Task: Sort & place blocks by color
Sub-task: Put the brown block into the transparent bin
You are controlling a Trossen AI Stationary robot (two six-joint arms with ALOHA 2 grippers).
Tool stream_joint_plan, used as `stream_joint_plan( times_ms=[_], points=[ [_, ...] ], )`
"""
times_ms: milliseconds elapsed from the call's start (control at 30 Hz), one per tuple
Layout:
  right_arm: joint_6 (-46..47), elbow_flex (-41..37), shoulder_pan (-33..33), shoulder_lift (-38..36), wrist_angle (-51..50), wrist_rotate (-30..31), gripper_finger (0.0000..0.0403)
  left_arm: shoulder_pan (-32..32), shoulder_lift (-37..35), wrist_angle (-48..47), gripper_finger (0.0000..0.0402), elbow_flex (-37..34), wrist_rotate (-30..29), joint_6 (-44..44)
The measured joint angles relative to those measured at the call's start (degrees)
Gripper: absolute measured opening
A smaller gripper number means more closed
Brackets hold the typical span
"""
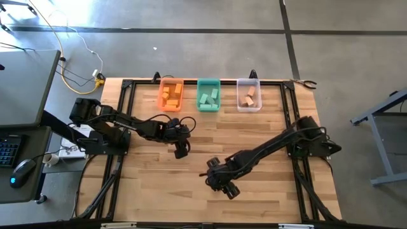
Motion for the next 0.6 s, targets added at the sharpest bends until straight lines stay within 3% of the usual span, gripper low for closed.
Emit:
stream_joint_plan(
  times_ms=[600],
  points=[
    [0.1,0.0,0.0,7.3,2.0,-2.3,0.0232,0.0,0.0,0.0,0.0163,0.0,0.0,0.1]
  ],
)
